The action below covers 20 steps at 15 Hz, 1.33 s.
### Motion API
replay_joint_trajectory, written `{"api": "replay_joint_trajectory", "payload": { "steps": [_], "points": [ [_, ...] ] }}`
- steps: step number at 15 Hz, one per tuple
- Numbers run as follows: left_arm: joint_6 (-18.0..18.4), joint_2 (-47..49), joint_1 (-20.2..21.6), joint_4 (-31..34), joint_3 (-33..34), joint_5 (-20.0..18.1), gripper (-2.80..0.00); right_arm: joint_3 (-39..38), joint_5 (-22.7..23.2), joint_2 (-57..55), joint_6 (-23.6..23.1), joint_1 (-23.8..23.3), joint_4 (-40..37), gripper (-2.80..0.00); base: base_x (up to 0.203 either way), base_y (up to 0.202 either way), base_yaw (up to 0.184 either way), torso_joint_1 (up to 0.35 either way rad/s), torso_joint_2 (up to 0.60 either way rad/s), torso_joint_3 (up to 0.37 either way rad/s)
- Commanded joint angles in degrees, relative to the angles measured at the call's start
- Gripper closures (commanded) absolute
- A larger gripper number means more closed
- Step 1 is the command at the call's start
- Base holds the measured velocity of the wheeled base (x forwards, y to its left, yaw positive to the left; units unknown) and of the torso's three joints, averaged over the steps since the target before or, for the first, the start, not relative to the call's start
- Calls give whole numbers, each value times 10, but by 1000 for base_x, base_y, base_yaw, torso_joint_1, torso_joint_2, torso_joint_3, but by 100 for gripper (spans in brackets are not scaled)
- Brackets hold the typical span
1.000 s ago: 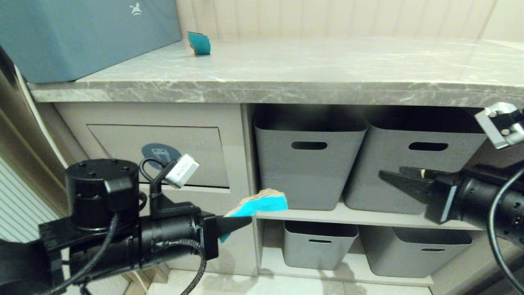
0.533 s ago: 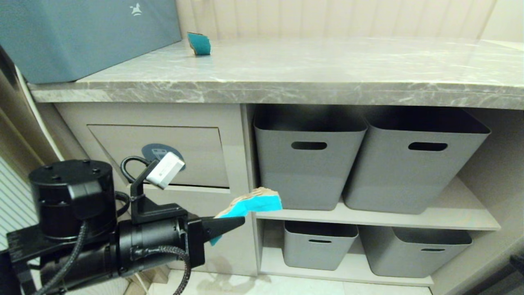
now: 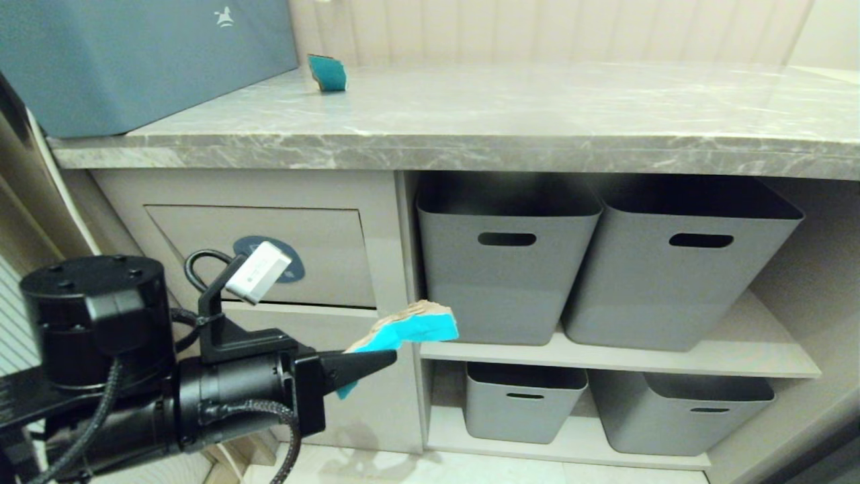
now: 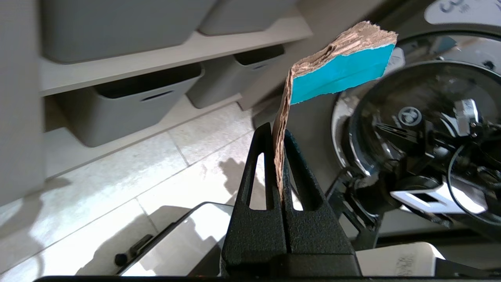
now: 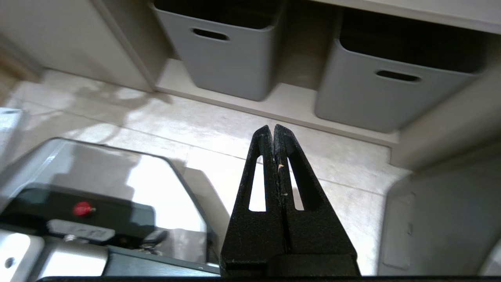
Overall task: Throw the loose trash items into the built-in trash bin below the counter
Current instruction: Put the garbage in the trash can
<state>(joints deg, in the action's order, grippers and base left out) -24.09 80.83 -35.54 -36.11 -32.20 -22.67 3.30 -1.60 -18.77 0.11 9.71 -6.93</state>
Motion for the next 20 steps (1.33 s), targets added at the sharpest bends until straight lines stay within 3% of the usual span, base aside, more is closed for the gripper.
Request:
{"api": "replay_joint_trajectory", "payload": {
  "steps": [1, 3, 4, 5, 8, 9, 13, 15, 20],
  "points": [
    [-1, -23, 8, 0, 9, 0, 0, -1, 0, 5, -9, -58, -4, 0, 0, 0, 0, 0, 0, 0],
    [0, -82, 17, 3, 61, 8, 0, -1, 8, 18, -22, -168, -8, 0, 0, 0, 0, 0, 0, 0],
    [1, -114, 28, 4, 93, 11, 0, 0, 12, 22, -26, -189, -9, 0, 0, 0, 0, 0, 0, 0],
    [3, -142, 37, 6, 115, 15, 0, 0, 15, 24, -28, -187, -10, 0, 0, 0, 0, 0, 0, 0],
    [6, -168, 100, 23, 130, 51, 0, 0, 17, 19, -26, -85, -12, 0, 0, 0, 0, 0, 0, 0],
    [7, -169, 125, 25, 129, 54, 0, 0, 16, 30, -25, -74, -12, 0, 0, 0, 0, 0, 0, 0],
    [6, -165, 227, 37, 116, 58, 0, 0, 3, 172, -20, -96, -11, 0, 0, 0, 0, 0, 0, 0],
    [7, -166, 269, 42, 115, 59, 0, -1, 0, 188, -10, -100, -9, 0, 0, 0, 0, 0, 0, 0],
    [42, -133, 307, 37, 115, 55, 0, -1, 0, 187, -5, -101, -9, 0, 0, 0, 0, 0, 0, 0]
  ]
}}
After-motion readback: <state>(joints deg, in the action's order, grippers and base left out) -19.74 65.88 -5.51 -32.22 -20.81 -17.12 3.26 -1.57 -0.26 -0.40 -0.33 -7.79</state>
